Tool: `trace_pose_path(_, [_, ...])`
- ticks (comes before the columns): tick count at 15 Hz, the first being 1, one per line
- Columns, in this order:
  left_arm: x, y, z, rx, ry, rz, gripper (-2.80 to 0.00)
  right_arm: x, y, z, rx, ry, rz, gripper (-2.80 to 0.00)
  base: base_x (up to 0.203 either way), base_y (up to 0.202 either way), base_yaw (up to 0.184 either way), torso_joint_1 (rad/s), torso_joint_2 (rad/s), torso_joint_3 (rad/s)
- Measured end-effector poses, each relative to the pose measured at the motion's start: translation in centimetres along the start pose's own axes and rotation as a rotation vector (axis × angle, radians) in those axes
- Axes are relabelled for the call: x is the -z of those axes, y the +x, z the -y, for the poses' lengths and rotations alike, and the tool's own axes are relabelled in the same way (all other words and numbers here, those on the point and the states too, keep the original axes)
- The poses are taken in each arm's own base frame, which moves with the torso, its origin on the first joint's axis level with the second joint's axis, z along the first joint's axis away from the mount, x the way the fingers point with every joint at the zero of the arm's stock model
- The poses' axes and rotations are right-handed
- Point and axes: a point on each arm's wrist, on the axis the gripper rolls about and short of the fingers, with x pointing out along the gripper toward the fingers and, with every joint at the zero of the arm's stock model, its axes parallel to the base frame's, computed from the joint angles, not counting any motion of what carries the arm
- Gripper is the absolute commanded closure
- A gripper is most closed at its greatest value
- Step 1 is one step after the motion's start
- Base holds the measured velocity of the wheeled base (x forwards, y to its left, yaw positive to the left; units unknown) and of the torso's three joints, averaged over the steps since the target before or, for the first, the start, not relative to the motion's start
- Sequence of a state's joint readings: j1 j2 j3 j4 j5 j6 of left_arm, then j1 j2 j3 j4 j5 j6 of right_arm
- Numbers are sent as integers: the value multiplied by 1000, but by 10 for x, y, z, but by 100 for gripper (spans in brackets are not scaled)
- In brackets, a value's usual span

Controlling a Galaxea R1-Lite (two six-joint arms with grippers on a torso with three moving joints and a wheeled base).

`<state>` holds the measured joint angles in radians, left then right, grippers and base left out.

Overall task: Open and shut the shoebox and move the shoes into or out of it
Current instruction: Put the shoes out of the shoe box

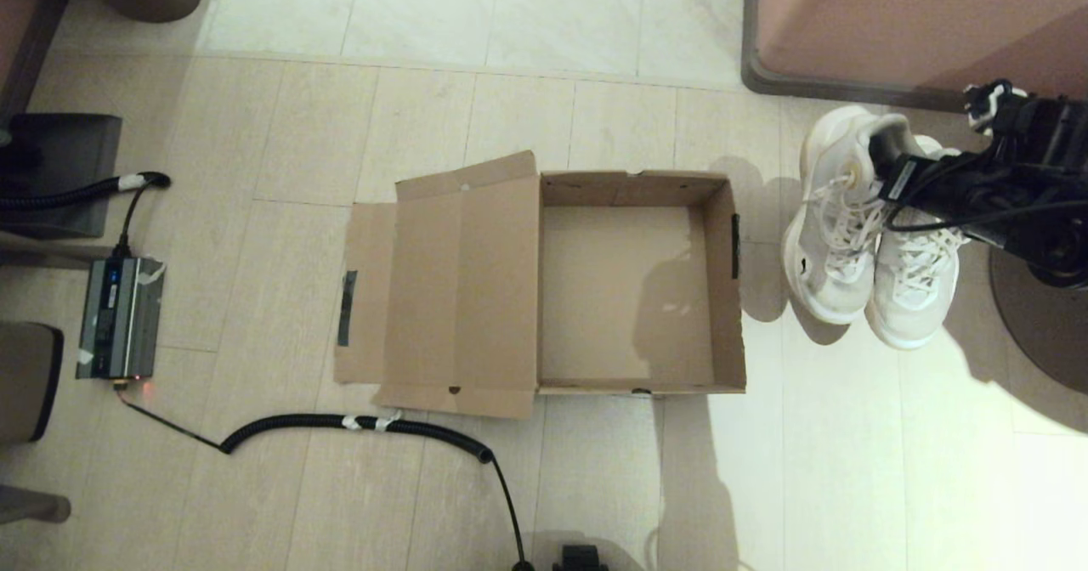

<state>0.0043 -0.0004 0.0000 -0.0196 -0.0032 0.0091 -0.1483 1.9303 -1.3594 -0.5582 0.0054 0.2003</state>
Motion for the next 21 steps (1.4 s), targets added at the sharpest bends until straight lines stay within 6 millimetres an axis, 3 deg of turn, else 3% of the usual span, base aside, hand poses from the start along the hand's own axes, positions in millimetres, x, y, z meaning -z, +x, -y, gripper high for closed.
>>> trace_pose_path(5, [0,0,0,0,0,0,0,60,37,23,21,22,1,0,0,0,0,0,0,0])
trace_pose_path(10, [0,0,0,0,0,0,0,82,56,25,24,36,-30,0,0,0,0,0,0,0])
trace_pose_path(15, [0,0,0,0,0,0,0,85,62,15,24,105,-26,0,0,0,0,0,0,0])
trace_pose_path(16, [0,0,0,0,0,0,0,85,63,12,19,109,-29,-280,0,0,0,0,0,0])
trace_pose_path(21, [0,0,0,0,0,0,0,82,70,-2,47,107,3,-280,0,0,0,0,0,0])
